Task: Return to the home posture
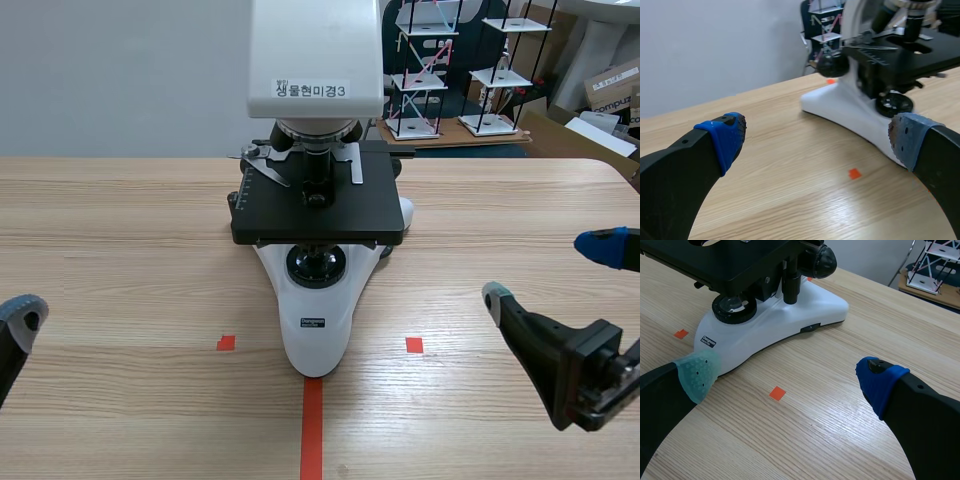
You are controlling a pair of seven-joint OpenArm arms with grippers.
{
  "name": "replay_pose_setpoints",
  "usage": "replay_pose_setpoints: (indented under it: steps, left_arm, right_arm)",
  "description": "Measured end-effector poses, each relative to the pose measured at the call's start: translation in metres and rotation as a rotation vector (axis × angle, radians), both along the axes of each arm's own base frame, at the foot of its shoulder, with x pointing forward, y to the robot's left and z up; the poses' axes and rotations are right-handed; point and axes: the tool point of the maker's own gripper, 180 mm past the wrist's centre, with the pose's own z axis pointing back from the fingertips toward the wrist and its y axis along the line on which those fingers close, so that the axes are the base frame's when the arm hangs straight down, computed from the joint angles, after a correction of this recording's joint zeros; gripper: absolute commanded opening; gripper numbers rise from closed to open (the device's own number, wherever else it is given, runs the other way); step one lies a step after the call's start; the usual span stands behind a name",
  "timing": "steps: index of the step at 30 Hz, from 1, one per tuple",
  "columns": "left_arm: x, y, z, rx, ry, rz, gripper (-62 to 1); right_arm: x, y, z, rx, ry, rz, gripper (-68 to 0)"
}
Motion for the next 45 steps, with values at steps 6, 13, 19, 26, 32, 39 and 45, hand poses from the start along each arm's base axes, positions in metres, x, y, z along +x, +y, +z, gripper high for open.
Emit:
replay_pose_setpoints:
  steps: [6,13,19,26,32,39,45]
  left_arm:
    - [0.0018,0.0055,-0.0002,0.051,-0.015,0.034,-0.7]
    - [0.0016,0.0051,-0.0005,0.055,-0.015,0.032,-0.7]
    - [0.0014,0.0041,-0.0011,0.063,-0.014,0.026,-0.7]
    - [0.0014,0.0041,-0.0011,0.063,-0.014,0.026,-0.7]
    - [0.0014,0.0041,-0.0011,0.063,-0.014,0.026,-0.7]
    - [0.0014,0.0041,-0.0011,0.063,-0.014,0.026,-0.7]
    - [0.0014,0.0041,-0.0011,0.063,-0.014,0.026,-0.7]
  right_arm:
    - [0.0000,0.0000,0.0000,0.000,0.000,0.000,-8.4]
    - [0.0000,0.0000,0.0000,0.000,0.000,0.000,-8.4]
    - [0.0000,0.0000,0.0000,0.000,0.000,0.000,-8.4]
    - [0.0000,0.0000,0.0000,0.000,0.000,0.000,-8.4]
    - [0.0000,0.0000,0.0000,0.000,0.000,0.000,-8.4]
    - [0.0000,0.0000,0.0000,0.000,0.000,0.000,-8.4]
    - [0.0000,0.0000,0.0000,0.000,0.000,0.000,-8.4]
